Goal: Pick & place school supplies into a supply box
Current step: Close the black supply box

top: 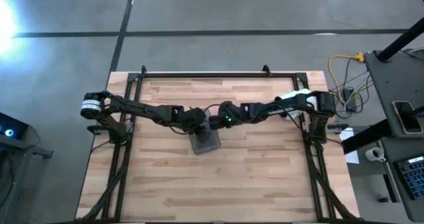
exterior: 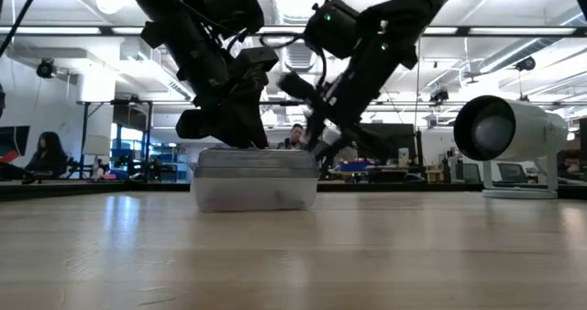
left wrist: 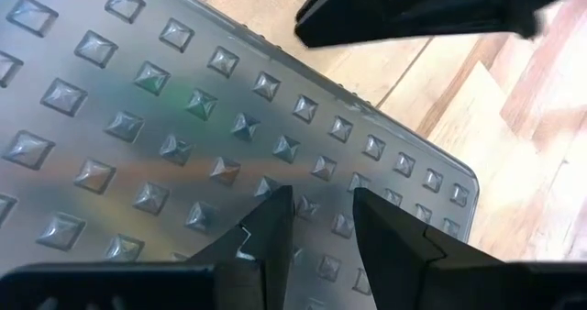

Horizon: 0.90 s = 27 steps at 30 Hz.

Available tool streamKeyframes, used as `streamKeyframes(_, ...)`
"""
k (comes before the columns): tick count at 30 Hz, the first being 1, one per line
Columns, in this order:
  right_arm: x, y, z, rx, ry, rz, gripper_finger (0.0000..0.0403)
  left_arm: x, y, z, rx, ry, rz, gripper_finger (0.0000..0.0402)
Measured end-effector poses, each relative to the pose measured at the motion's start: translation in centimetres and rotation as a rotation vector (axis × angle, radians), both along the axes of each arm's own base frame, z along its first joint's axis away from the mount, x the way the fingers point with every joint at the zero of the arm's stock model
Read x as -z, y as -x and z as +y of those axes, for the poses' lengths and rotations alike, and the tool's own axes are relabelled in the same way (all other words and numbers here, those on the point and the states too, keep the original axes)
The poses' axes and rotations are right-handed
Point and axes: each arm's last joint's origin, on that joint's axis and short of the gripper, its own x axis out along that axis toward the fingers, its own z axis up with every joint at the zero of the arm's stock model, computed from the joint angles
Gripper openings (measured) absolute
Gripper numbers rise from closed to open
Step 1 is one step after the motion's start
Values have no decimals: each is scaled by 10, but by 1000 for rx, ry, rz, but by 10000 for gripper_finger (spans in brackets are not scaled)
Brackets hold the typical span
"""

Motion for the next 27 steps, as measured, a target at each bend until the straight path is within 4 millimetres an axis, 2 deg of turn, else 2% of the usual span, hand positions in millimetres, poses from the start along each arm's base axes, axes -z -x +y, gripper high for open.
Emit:
streamKeyframes(4, 5, 6, -1, 17, 26, 68, 38, 0, 0, 0, -8, 5, -1, 104)
streamKeyframes(23, 5, 3, 3, -46, -8, 10, 38, 0, -1, 0, -22, 10, -7, 104)
streamKeyframes(27, 12, 2, 3, -57, -30, 28, 38, 0, -1, 0, -25, 9, -12, 104)
